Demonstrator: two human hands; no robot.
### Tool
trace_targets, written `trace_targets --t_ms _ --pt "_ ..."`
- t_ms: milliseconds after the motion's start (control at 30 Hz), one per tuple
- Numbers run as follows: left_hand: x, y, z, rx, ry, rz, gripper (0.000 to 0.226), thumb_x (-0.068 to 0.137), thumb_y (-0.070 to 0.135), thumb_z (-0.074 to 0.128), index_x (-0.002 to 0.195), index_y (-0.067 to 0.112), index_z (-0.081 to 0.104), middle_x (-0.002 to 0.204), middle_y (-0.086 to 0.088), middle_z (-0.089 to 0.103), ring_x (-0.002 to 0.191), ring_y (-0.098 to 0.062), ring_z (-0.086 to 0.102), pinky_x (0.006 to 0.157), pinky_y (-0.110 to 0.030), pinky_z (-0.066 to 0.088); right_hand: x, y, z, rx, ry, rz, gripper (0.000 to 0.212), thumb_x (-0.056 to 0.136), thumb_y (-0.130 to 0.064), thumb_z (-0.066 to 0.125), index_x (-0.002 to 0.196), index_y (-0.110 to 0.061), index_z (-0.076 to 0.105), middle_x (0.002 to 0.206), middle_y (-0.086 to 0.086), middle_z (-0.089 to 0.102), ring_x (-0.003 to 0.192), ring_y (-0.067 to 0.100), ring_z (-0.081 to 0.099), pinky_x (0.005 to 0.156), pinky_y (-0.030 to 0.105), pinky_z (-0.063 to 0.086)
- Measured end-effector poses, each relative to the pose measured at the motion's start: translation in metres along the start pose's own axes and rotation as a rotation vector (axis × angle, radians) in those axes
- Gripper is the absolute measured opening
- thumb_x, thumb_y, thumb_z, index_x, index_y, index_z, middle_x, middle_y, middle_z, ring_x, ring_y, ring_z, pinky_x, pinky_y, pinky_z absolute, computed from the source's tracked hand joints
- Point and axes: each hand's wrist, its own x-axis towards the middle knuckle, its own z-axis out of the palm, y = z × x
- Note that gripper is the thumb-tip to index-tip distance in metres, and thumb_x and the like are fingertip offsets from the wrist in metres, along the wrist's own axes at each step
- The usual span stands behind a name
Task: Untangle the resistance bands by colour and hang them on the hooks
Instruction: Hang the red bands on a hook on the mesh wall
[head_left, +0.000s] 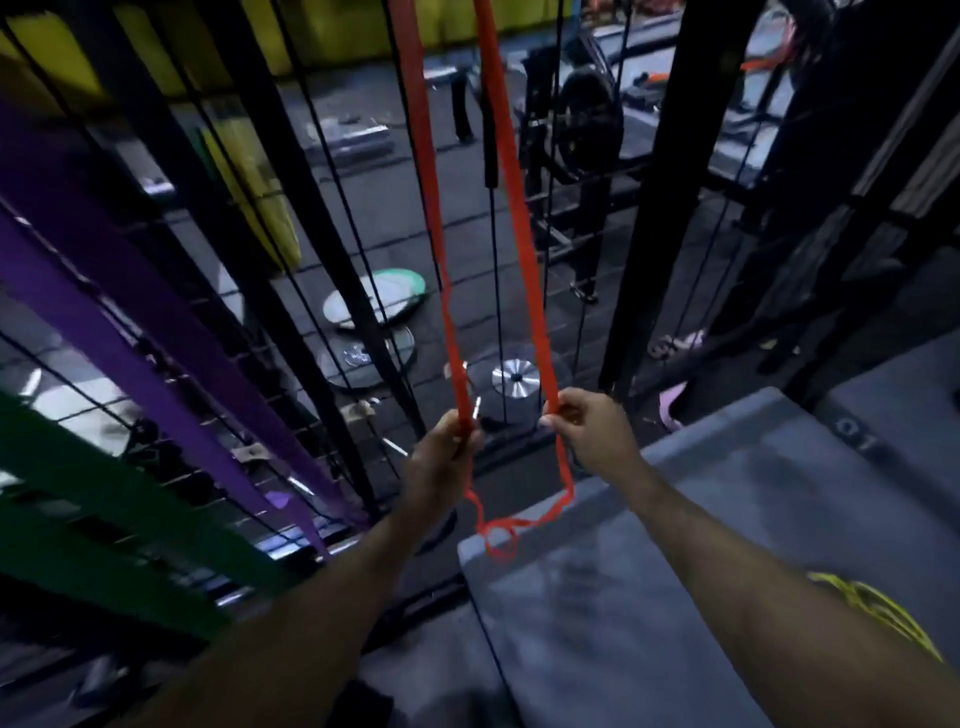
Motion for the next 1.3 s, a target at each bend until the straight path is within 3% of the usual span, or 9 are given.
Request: trace_targets --t_ms 100,200,333,500,667,767,867,1067,1300 --pt "-0.012 -0.042 0.022 -0.103 -0.054 -0.066 0.030 0.085 0.003 0.058 0.075 0.031 0.053 0.065 0.009 0.054 0.053 0.003 0.048 0.055 -0.020 0.042 -0.018 0.033 0.013 -0.102 -0.046 0.111 0.008 0.077 -0.011 0.071 0.085 -0.010 0.071 0.074 -0.003 0.064 0.071 0.008 0.058 0.064 0.008 0.040" --pt "-0.025 -0.075 0.041 -0.097 -0.133 -0.093 0.025 0.079 -0.004 0.064 0.072 0.019 0.059 0.052 0.015 0.054 0.046 0.006 0.048 0.053 -0.015 0.039 -0.037 0.064 0.031 -0.124 -0.064 0.195 0.008 0.077 -0.010 0.070 0.085 -0.010 0.071 0.076 0.000 0.065 0.075 0.011 0.061 0.071 0.022 0.045" --pt "-0.033 -0.117 0.068 -0.134 -0.203 -0.143 0.010 0.073 0.020 0.070 0.069 0.025 0.063 0.048 0.022 0.059 0.047 0.012 0.050 0.057 -0.020 0.039 -0.052 0.093 0.063 -0.173 -0.060 0.202 0.014 0.079 -0.008 0.069 0.092 -0.005 0.072 0.080 0.001 0.064 0.063 -0.013 0.056 0.060 0.002 0.036" --pt "-0.040 -0.159 0.097 -0.190 -0.189 -0.177 0.012 0.077 0.007 0.072 0.087 0.000 0.071 0.071 0.003 0.064 0.052 0.019 0.053 0.058 -0.003 0.040 -0.072 0.146 0.102 -0.302 -0.160 0.348 0.019 0.079 -0.017 0.070 0.094 -0.007 0.072 0.090 0.015 0.071 0.086 0.025 0.066 0.076 0.032 0.047" --pt "-0.047 -0.193 0.120 -0.061 -0.308 -0.153 0.020 0.079 0.018 0.069 0.061 0.026 0.068 0.062 0.007 0.060 0.048 0.008 0.048 0.052 -0.015 0.038 -0.099 0.188 0.128 -0.308 -0.186 0.475 0.023 0.082 -0.020 0.066 0.102 -0.009 0.072 0.102 0.015 0.071 0.098 0.025 0.065 0.071 0.026 0.041" --pt "-0.045 -0.201 0.133 0.052 -0.238 -0.145 0.007 0.080 0.017 0.069 0.080 0.012 0.073 0.077 -0.006 0.071 0.066 -0.001 0.063 0.065 -0.026 0.051 -0.102 0.200 0.141 -0.318 -0.139 0.458 0.024 0.084 -0.025 0.065 0.101 -0.010 0.072 0.101 0.016 0.071 0.093 0.025 0.064 0.063 0.025 0.033" --pt "-0.038 -0.204 0.138 0.211 -0.082 -0.184 0.014 0.077 0.023 0.069 0.080 0.010 0.072 0.083 -0.012 0.072 0.082 -0.025 0.067 0.072 -0.031 0.049 -0.099 0.204 0.151 -0.420 -0.081 0.397 0.023 0.088 -0.022 0.059 0.100 -0.006 0.071 0.103 0.019 0.069 0.100 0.034 0.061 0.079 0.033 0.039" --pt "-0.022 -0.209 0.121 0.272 0.246 -0.401 0.016 0.080 0.020 0.059 0.090 0.010 0.067 0.092 -0.013 0.070 0.089 -0.032 0.065 0.069 -0.029 0.044 -0.096 0.211 0.142 -0.451 0.345 0.610 0.017 0.084 -0.011 0.052 0.089 0.000 0.064 0.094 0.027 0.066 0.094 0.045 0.060 0.075 0.043 0.046" --pt "-0.014 -0.204 0.135 0.136 0.121 -0.176 0.017 0.087 0.018 0.058 0.096 0.007 0.066 0.101 -0.015 0.064 0.094 -0.029 0.060 0.083 -0.032 0.048 -0.076 0.198 0.146 -0.453 0.303 0.565 0.021 0.090 -0.020 0.050 0.097 -0.003 0.060 0.102 0.024 0.065 0.099 0.042 0.058 0.080 0.042 0.045"
